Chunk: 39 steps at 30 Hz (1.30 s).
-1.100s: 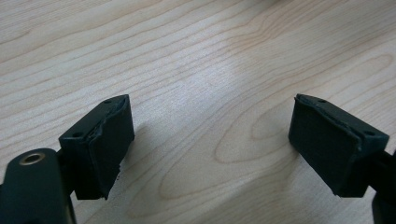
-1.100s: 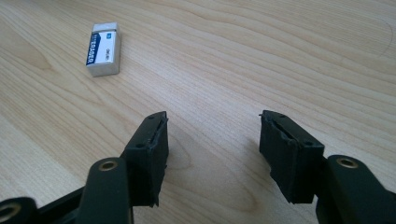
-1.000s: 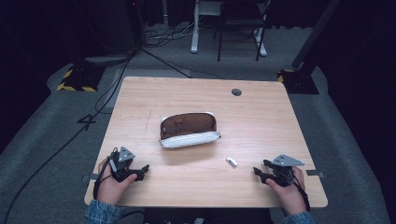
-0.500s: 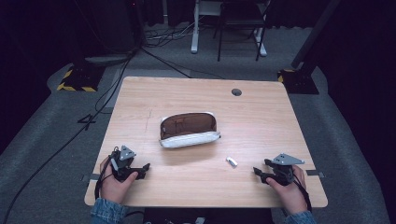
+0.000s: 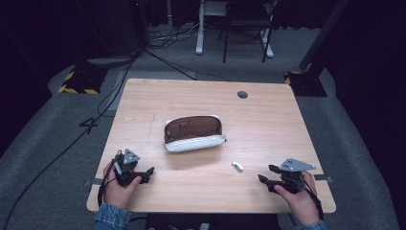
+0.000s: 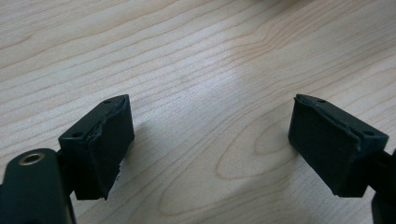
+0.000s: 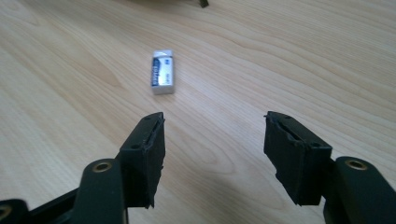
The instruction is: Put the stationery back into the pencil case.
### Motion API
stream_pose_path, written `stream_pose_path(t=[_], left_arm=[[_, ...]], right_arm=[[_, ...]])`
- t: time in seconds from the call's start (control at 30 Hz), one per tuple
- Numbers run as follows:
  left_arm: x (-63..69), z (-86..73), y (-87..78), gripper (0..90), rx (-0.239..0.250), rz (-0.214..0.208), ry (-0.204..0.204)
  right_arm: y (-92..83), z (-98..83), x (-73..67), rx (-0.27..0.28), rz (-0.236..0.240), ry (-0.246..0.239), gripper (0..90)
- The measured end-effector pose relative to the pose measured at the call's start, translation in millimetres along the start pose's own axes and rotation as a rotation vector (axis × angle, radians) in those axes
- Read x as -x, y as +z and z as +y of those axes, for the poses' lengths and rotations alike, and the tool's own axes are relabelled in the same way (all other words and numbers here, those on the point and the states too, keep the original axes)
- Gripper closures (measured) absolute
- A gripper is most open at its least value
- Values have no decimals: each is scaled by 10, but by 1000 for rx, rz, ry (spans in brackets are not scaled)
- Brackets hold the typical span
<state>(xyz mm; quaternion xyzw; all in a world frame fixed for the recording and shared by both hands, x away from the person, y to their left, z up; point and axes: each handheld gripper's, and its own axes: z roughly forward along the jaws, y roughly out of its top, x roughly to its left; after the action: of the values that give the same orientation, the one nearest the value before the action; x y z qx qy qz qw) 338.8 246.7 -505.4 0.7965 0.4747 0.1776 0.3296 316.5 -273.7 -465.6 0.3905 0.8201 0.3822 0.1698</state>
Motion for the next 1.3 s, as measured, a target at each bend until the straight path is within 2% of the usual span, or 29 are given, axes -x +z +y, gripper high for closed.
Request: stream_pose_path(t=[0.1,0.23,0.43,0.6,0.63,0.7,0.9,1.07,1.3], left_arm=[[0,0,0,146,0,0,0],[0,0,0,146,0,0,0],[-3,5,3,146,-1,1,5],[-1,4,4,145,0,0,1],[-3,5,3,145,-1,-1,5],[-3,5,3,146,-1,-1,4],[-2,5,3,145,-1,1,5],[-3,5,3,145,-1,-1,4],[-2,5,3,145,-1,1,4]], right_arm=[[-10,22,-32,7,9,-5,392],[15,71,-83,29,45,3,389],[163,169,-172,35,70,14,345],[257,269,-249,25,84,-36,420],[298,307,-271,14,89,-44,455],[318,324,-277,9,86,-51,472],[487,396,-283,-34,87,-69,557],[661,428,-281,-71,89,-76,587],[791,441,-277,-97,90,-72,610]])
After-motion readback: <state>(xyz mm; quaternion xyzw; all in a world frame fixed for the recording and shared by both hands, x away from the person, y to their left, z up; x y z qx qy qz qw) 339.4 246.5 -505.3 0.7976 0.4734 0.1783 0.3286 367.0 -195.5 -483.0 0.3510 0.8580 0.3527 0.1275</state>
